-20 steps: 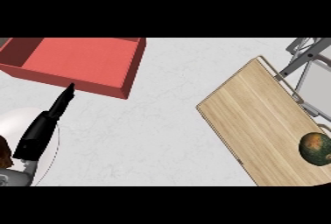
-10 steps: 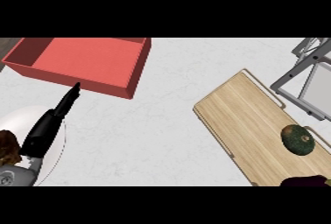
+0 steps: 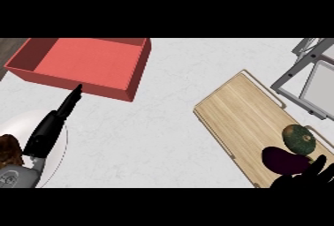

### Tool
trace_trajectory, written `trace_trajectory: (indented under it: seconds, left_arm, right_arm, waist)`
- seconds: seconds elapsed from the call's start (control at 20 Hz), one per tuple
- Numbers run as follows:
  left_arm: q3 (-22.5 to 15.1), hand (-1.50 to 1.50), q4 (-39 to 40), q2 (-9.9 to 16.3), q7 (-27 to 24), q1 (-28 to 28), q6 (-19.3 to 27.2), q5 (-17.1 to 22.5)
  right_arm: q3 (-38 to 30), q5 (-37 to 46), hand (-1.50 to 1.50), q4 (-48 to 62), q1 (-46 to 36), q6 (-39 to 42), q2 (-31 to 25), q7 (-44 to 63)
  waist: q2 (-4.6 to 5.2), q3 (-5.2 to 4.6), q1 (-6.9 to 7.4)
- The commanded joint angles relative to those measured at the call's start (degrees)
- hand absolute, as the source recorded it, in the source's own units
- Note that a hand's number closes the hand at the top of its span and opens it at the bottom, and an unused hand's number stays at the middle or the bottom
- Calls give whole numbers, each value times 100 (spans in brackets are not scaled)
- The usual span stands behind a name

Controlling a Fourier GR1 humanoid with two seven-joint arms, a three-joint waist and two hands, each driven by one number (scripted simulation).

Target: Pick the eggplant from the tray and place it in the tiered shelf

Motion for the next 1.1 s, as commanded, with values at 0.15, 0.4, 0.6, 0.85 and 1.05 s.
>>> trace_trajectory:
  seconds: [0.15, 0.4, 0.6, 0.85, 1.05]
  left_arm:
    - [50, 0, 158, -105, -128, 176, 89, -54]
    - [212, 0, 159, -2, -56, 45, -67, 64]
    - [275, 0, 326, -24, -18, -127, -97, 53]
    - [215, 0, 338, -77, -201, 33, -89, -47]
    - [175, 0, 280, -191, 36, -58, 5, -117]
  right_arm:
    - [381, 257, -150, 352, -747, 956, 18, 1436]
    - [167, 63, -150, 404, -1201, 1234, 18, 1436]
    - [220, 24, -150, 542, -1358, 1462, 18, 1437]
    - [15, -58, -150, 761, -1438, 1417, 18, 1436]
    - [120, -378, 150, 896, -1627, 1430, 18, 1436]
  waist:
    - [-45, 42, -117]
    - [-53, 51, -136]
    - [-39, 47, -187]
    - [-45, 51, -168]
    - [-58, 58, -179]
